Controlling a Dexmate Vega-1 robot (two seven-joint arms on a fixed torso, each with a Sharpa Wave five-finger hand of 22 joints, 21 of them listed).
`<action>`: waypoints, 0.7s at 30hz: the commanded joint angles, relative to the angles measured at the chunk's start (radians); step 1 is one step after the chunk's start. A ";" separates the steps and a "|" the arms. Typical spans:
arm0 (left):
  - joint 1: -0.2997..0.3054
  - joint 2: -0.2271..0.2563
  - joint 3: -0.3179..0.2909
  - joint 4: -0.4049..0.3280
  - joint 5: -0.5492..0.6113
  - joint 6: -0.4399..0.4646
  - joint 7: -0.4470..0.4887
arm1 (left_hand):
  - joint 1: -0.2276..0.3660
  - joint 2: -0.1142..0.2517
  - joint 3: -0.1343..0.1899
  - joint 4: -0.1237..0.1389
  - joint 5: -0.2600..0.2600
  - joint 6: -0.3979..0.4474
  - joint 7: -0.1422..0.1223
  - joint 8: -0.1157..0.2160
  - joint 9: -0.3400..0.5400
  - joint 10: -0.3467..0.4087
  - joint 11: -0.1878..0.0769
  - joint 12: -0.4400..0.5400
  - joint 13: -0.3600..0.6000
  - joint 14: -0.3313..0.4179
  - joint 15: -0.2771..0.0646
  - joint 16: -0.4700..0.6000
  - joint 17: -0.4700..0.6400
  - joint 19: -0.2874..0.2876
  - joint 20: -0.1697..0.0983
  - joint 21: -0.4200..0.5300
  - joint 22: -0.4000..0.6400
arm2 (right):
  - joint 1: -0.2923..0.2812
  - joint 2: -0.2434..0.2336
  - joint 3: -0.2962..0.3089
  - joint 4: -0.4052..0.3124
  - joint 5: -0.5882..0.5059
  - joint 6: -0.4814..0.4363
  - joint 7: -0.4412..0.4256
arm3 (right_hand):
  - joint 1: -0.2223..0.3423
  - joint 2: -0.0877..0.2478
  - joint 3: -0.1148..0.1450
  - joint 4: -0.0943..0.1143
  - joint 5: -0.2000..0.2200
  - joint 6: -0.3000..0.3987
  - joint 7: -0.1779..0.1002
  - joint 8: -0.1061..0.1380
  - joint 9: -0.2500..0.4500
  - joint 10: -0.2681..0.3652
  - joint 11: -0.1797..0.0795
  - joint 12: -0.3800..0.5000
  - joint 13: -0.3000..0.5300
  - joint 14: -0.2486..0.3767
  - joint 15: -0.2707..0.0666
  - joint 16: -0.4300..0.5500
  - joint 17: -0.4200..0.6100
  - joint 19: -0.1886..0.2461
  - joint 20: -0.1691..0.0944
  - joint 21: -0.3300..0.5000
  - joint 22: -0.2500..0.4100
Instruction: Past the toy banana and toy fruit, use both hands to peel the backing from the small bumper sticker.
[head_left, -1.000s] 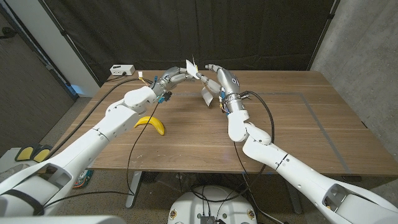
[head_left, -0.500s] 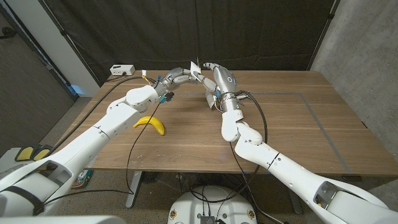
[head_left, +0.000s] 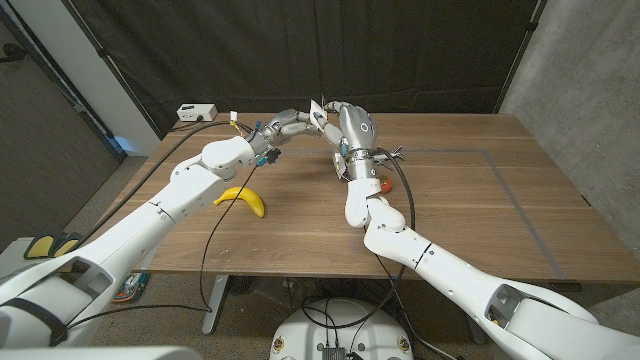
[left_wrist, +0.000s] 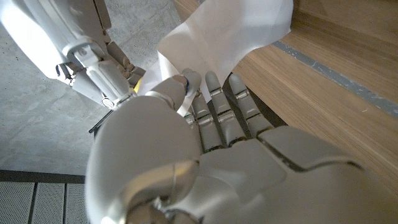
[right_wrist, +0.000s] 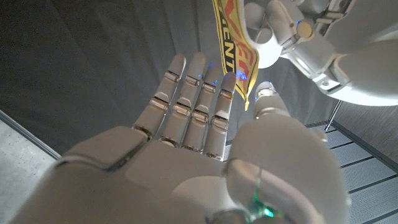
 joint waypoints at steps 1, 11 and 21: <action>0.025 0.006 -0.017 0.001 -0.011 -0.043 -0.014 | 0.005 -0.012 0.010 0.001 0.010 0.134 0.136 0.008 0.000 -0.002 0.000 -0.004 0.005 -0.005 -0.055 0.002 0.005 -0.002 -0.001 0.010 0.003 | 0.026 0.025 -0.025 0.071 0.008 0.015 -0.125 | 0.059 0.028 0.029 -0.002 -0.005 0.102 -0.005 0.032 0.004 0.093 -0.011 0.038 0.011 0.050 -0.120 0.023 0.021 0.013 -0.014 0.018 0.004; 0.029 -0.029 -0.024 0.065 -0.072 -0.113 -0.081 | 0.006 -0.016 0.020 0.000 0.027 0.136 0.145 0.008 -0.004 -0.016 0.003 -0.013 0.004 -0.011 -0.052 -0.005 0.007 0.000 -0.003 0.027 0.003 | 0.029 0.034 -0.028 0.097 0.016 0.023 -0.191 | 0.105 0.041 0.049 -0.007 -0.016 0.134 0.006 0.040 0.004 0.131 -0.013 0.057 0.022 0.079 -0.131 0.040 0.042 0.018 -0.027 0.031 0.006; 0.039 -0.075 -0.032 0.127 -0.137 -0.180 -0.135 | 0.002 -0.034 0.045 0.000 0.082 0.127 0.154 0.035 0.027 0.006 0.014 -0.041 -0.022 0.004 -0.042 -0.005 0.007 0.007 -0.010 0.064 0.003 | 0.013 0.084 0.024 0.162 -0.007 0.048 -0.264 | 0.145 0.036 0.066 -0.012 -0.028 0.168 0.020 0.048 0.004 0.172 -0.014 0.079 0.035 0.102 -0.133 0.048 0.058 0.025 -0.036 0.046 0.006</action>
